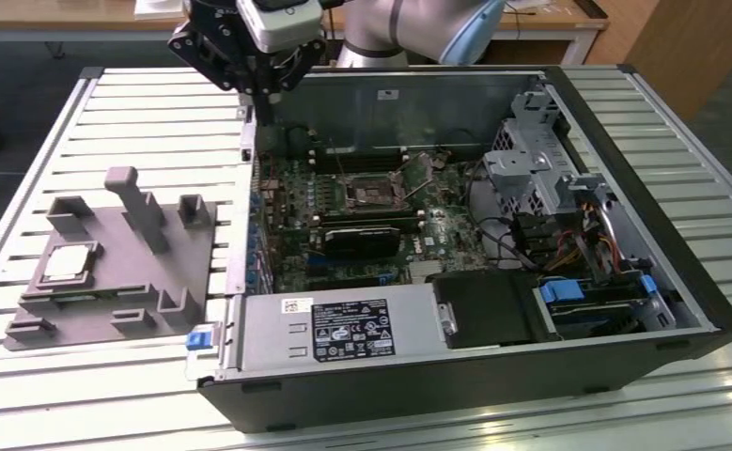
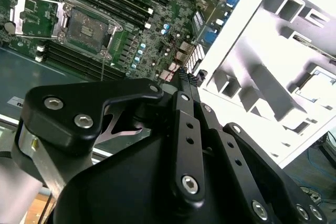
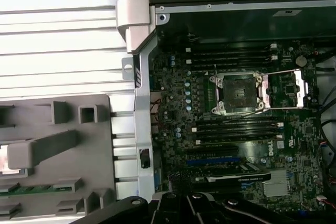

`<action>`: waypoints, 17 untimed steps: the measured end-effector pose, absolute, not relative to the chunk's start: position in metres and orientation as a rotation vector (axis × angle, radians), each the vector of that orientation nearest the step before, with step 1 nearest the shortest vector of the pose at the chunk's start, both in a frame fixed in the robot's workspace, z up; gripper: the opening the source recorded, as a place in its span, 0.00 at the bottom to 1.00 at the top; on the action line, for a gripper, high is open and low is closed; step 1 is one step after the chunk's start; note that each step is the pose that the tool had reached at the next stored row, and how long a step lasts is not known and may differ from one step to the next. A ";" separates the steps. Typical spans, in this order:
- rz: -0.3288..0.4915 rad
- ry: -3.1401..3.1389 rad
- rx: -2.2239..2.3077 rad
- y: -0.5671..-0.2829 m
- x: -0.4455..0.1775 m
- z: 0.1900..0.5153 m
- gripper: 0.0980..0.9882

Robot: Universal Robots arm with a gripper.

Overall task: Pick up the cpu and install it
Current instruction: 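Reach for the cpu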

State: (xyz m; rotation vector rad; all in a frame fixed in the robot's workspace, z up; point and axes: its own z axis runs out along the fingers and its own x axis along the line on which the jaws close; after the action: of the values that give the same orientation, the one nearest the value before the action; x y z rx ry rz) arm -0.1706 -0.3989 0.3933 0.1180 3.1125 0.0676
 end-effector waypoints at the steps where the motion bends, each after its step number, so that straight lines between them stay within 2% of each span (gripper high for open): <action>1: 0.068 3.112 0.118 -0.399 -0.172 0.393 0.01; 17: 0.068 3.112 0.118 -0.399 -0.188 0.393 0.01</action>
State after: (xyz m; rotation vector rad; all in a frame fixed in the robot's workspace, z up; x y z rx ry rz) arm -0.1878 -0.3989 0.3933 0.1180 3.1124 0.0677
